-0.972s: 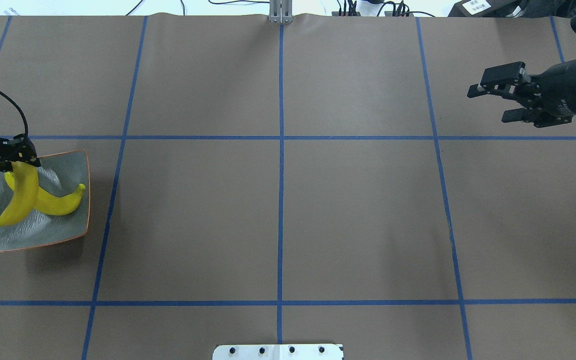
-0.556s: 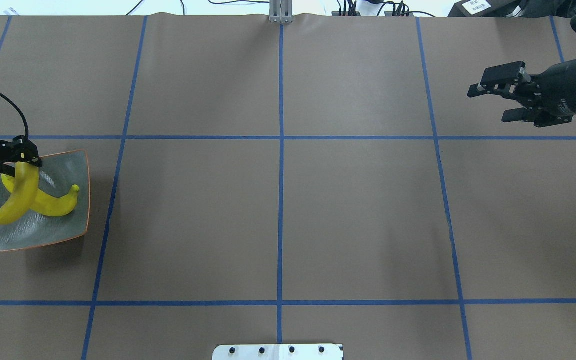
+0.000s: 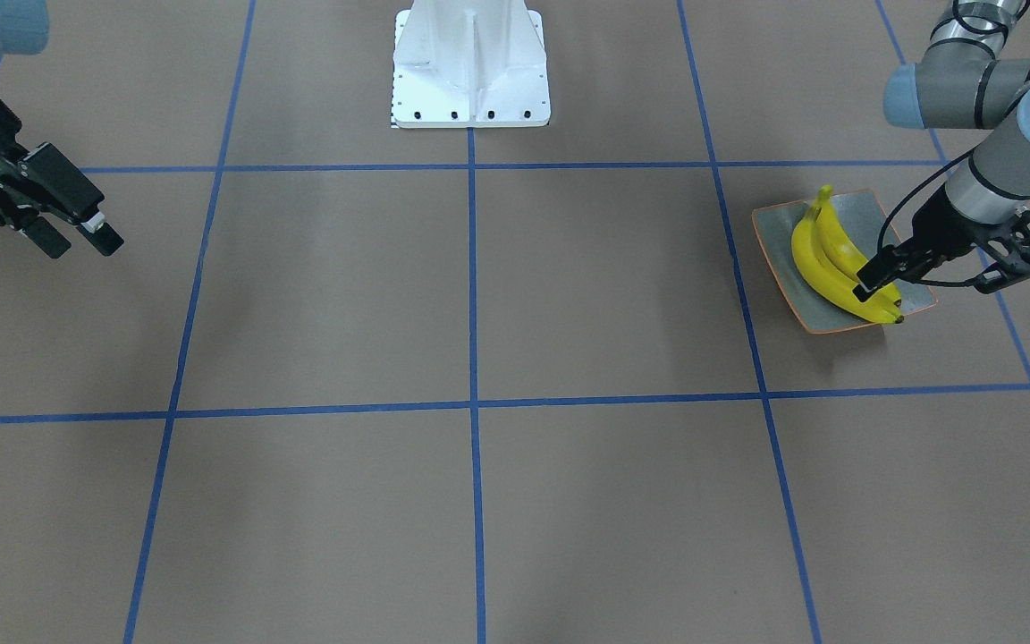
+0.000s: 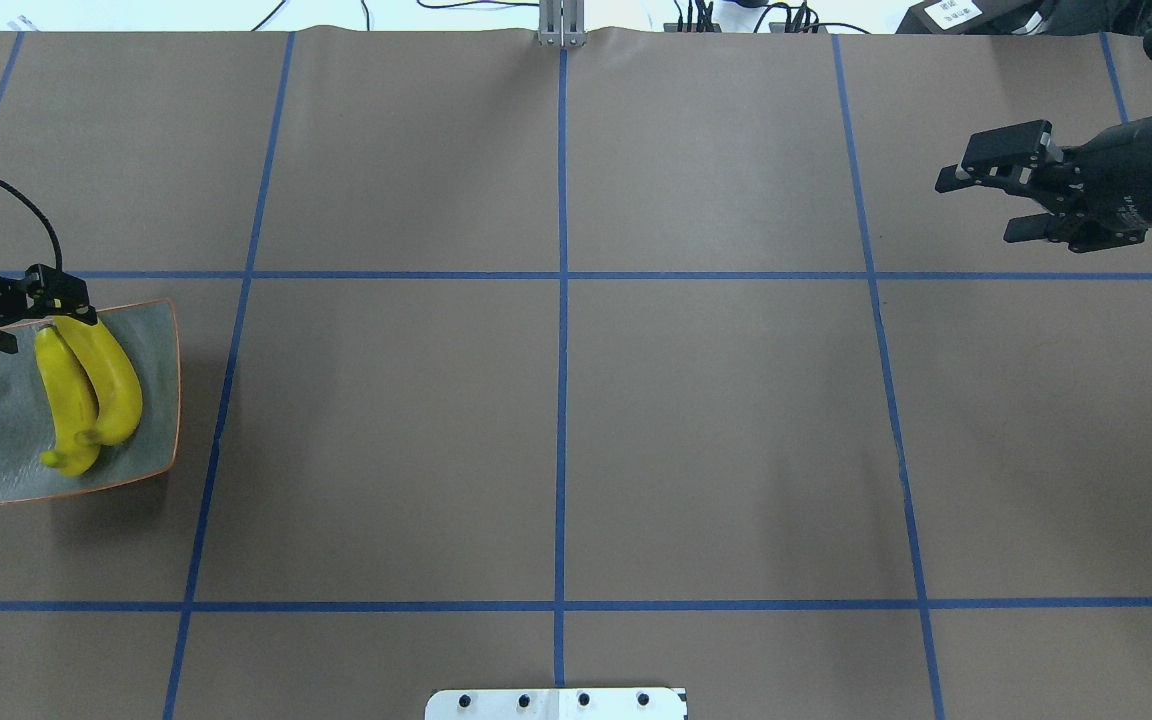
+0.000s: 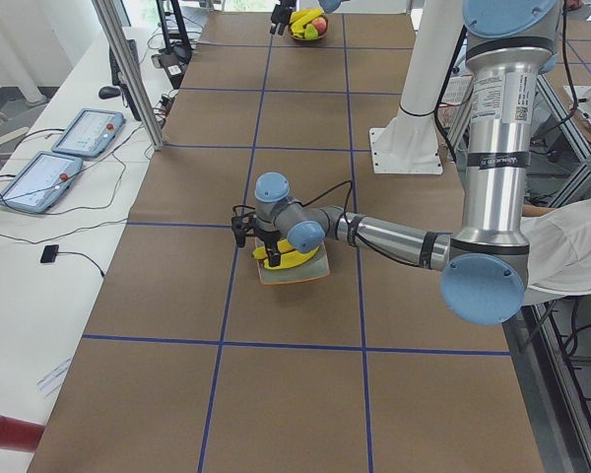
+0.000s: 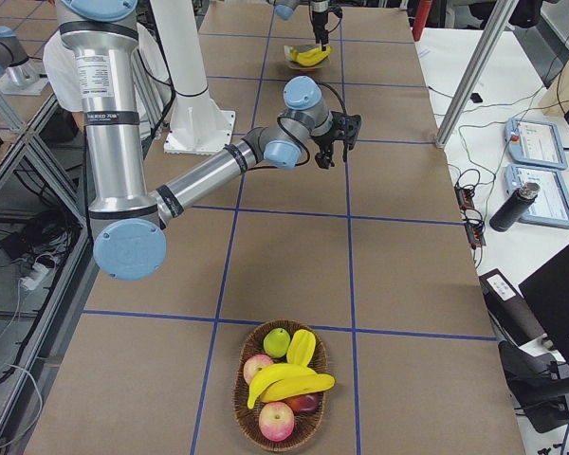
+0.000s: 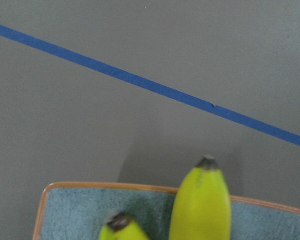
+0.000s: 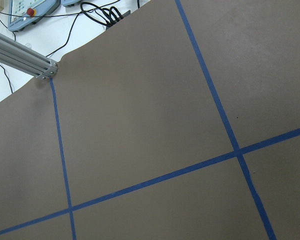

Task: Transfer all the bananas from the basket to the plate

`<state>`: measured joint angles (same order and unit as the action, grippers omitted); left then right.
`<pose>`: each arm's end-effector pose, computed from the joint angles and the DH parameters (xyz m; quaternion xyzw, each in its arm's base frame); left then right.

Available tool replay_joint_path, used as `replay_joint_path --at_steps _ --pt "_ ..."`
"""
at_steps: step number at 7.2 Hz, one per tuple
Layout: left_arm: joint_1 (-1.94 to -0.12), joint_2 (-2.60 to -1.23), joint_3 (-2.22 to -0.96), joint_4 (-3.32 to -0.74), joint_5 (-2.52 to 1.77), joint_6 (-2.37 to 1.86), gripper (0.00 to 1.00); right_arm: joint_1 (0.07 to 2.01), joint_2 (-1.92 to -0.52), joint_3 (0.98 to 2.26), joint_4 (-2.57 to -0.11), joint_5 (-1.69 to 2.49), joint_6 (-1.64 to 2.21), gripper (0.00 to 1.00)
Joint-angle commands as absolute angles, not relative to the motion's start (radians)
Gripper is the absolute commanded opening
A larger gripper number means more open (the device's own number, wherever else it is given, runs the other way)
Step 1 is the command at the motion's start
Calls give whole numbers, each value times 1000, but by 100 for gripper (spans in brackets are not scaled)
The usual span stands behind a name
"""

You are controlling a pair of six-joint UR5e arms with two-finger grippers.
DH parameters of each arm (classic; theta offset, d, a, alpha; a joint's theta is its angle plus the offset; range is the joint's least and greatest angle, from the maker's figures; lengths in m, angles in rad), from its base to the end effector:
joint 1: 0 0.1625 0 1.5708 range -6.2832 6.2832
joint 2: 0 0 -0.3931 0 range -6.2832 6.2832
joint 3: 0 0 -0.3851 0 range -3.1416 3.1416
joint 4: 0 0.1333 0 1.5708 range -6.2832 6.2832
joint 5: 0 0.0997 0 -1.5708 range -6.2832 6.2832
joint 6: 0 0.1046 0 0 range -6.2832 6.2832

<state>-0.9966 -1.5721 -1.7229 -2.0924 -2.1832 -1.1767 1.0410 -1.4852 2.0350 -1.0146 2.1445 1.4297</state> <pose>0.2169 -0.4700 0.5013 -0.0161 0.4246 -0.1716 0.8888 -0.1792 -0.4573 0.3032 0.0808 -0.5525 0.2212 0.7996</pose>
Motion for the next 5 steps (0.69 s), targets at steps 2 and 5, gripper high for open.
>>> replay_joint_path --at_steps 2,5 --pt "-1063 -1569 -1765 -2092 -2298 -1175 99 1063 -1499 2034 -1014 2152 1430 100" --pt "-1182 -1531 -1802 -2092 -2345 -1045 99 1149 -1642 2028 -1014 2163 1296 100"
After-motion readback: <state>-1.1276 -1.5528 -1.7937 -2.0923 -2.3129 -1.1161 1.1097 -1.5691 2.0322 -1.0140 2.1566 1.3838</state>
